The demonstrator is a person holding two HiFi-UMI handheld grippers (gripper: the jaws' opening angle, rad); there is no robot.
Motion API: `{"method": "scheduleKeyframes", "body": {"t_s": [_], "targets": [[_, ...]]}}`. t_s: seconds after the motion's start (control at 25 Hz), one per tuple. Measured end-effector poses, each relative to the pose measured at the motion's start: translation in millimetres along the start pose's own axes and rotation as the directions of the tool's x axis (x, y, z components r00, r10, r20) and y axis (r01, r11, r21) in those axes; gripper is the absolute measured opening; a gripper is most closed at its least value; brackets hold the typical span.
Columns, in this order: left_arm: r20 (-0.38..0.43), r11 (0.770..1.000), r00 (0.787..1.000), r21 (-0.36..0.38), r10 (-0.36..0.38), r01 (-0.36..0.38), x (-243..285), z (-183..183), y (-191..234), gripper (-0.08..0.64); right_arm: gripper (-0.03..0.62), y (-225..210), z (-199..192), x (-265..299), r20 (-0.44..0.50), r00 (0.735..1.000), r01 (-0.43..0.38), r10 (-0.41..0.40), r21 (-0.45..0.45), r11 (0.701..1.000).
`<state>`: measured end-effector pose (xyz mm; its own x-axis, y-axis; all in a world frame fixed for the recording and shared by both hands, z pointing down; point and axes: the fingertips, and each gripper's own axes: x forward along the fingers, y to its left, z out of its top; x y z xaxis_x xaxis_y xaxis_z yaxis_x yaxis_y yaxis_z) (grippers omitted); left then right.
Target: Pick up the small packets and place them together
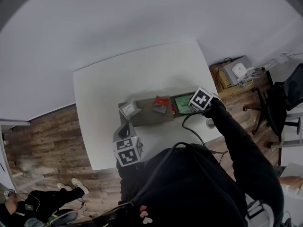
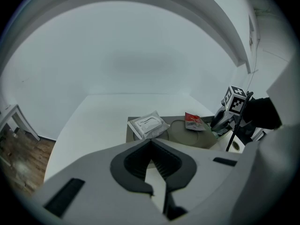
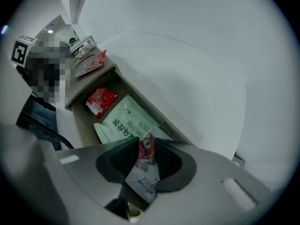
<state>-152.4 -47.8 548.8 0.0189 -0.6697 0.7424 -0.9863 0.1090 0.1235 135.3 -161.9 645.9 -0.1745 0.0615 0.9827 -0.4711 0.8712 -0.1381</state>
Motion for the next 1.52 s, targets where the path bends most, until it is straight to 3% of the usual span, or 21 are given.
{"method": "scheduleKeyframes", "body": {"t_s": [0.44, 0.68, 1.08, 1.28, 1.52], "targets": [[0.006, 1.000, 1.000, 0.000, 0.007, -0.007, -5, 0, 3, -0.002, 0.017, 0, 4, -3, 0.014, 1.000, -0.014, 0.014, 0.008, 1.000], [0.008, 1.000, 1.000, -0.003, 0.006, -0.006, -3, 0, 3, -0.001, 0.012, -1, 2, -8, 0.022, 0.999, -0.024, 0.024, 0.025, 0.999], [0.014, 1.000, 1.000, -0.005, 0.005, -0.005, 1, -1, 3, -0.001, 0.008, -7, 17, -35, 0.130, 0.991, 0.017, -0.015, -0.009, 1.000], [0.020, 1.000, 1.000, -0.005, 0.000, 0.000, -3, 4, 1, -0.001, 0.008, -2, 13, -56, 0.136, 0.990, 0.026, -0.025, -0.002, 1.000], [0.035, 1.000, 0.999, -0.001, 0.003, -0.003, -5, 5, 0, -0.001, 0.008, 9, 23, -82, 0.218, 0.975, 0.045, -0.037, -0.030, 0.999]]}}
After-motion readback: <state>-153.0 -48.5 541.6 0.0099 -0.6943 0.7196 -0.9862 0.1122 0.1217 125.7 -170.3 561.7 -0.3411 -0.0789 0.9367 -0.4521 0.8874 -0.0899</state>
